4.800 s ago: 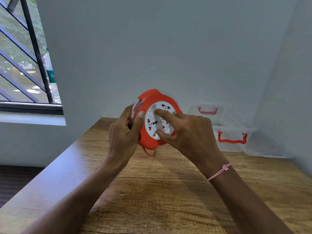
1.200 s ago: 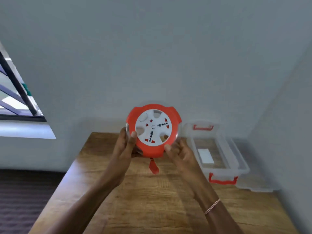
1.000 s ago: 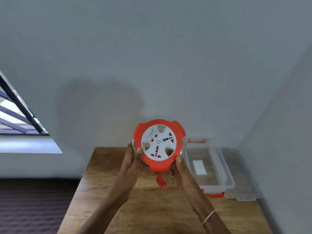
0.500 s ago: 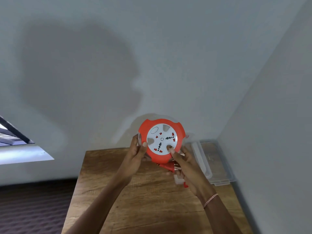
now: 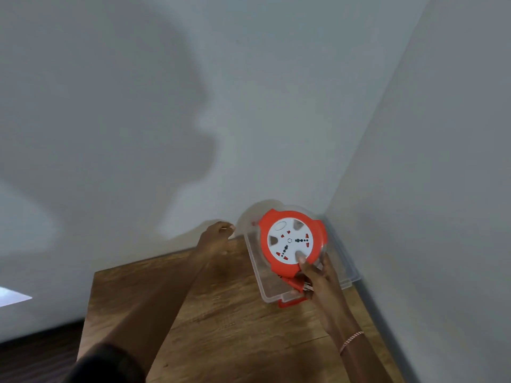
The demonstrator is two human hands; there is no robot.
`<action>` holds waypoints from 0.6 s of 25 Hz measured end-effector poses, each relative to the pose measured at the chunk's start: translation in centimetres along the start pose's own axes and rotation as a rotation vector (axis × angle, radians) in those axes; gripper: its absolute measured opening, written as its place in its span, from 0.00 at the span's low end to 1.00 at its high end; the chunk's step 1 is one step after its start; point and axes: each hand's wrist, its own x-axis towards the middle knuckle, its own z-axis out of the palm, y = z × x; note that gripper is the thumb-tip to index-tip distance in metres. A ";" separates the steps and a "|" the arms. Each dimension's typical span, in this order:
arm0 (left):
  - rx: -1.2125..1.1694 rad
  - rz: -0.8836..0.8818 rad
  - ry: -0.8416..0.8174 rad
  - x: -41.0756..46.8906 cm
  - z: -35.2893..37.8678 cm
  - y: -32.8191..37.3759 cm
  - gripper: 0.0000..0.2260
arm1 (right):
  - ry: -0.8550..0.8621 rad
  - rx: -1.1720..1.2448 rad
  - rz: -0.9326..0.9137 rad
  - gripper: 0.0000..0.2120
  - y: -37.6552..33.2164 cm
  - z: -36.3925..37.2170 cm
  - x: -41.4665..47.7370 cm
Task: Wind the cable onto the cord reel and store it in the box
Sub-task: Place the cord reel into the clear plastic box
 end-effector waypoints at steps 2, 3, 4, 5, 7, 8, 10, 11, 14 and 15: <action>-0.007 -0.032 -0.014 1.6 1.2 0.4 0.19 | 0.054 0.001 -0.008 0.28 0.3 -1.1 0.3; -0.038 -0.043 -0.020 2.2 1.8 0.5 0.21 | 0.076 -0.007 -0.008 0.28 0.4 -1.5 0.4; -0.068 -0.051 -0.027 2.8 2.4 0.4 0.21 | 0.092 -0.016 -0.005 0.28 0.5 -1.9 0.6; -0.095 -0.057 -0.027 3.3 3.1 0.1 0.21 | 0.101 -0.026 -0.001 0.28 0.5 -2.1 0.7; -0.161 -0.075 -0.017 4.0 3.9 -0.6 0.19 | 0.107 -0.049 0.009 0.27 0.7 -2.2 1.0; -0.199 -0.084 -0.010 4.2 4.0 -1.0 0.18 | 0.106 -0.060 0.012 0.27 0.8 -2.2 1.2; -0.239 -0.100 0.004 4.1 3.5 -1.6 0.14 | 0.094 -0.077 0.016 0.27 1.0 -1.8 1.4; -0.245 -0.111 0.006 3.8 2.9 -1.9 0.12 | 0.081 -0.083 0.016 0.26 1.0 -1.6 1.5; -0.318 -0.187 0.007 2.0 0.4 -4.0 0.09 | -0.004 -0.113 0.026 0.25 1.2 -0.4 1.9; -0.348 -0.222 0.002 0.8 -0.6 -5.0 0.10 | -0.039 -0.137 0.031 0.24 1.2 0.1 1.9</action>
